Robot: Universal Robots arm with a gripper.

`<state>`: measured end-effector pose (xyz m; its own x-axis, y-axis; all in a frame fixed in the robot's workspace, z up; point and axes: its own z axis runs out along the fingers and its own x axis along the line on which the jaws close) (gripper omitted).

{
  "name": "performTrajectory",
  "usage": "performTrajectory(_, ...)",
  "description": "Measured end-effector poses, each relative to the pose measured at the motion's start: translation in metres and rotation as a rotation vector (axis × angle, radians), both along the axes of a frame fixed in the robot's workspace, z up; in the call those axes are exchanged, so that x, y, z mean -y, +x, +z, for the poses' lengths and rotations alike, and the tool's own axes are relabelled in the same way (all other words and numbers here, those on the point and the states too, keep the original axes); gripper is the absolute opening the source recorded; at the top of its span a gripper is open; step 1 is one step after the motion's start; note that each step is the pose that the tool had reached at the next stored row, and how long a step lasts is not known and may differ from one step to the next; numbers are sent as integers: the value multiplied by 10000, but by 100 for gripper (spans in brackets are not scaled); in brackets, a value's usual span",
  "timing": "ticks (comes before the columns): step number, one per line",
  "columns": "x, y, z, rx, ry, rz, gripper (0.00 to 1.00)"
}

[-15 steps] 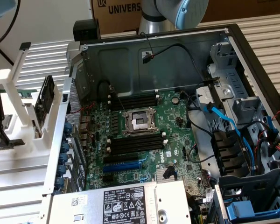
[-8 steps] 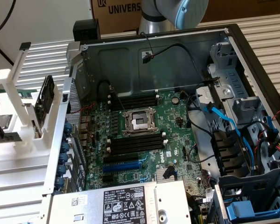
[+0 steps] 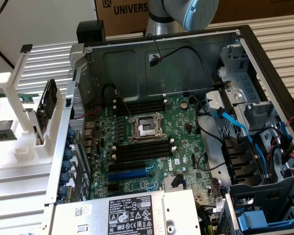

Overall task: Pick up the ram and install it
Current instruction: 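Pick up the ram and move it above insertion slot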

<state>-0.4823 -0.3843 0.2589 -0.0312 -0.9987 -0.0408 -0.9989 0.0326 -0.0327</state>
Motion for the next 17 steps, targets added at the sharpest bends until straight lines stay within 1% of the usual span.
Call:
performTrajectory(8, 0, -14, 204, 0, -124, -37, 13)
performTrajectory(13, -1, -18, 353, 1, -207, -47, 13)
performTrajectory(15, -1, -18, 415, 1, -247, -48, 13)
performTrajectory(16, -4, -19, 479, 0, -287, -50, 13)
performTrajectory(17, -5, -18, 481, 5, -326, -56, 13)
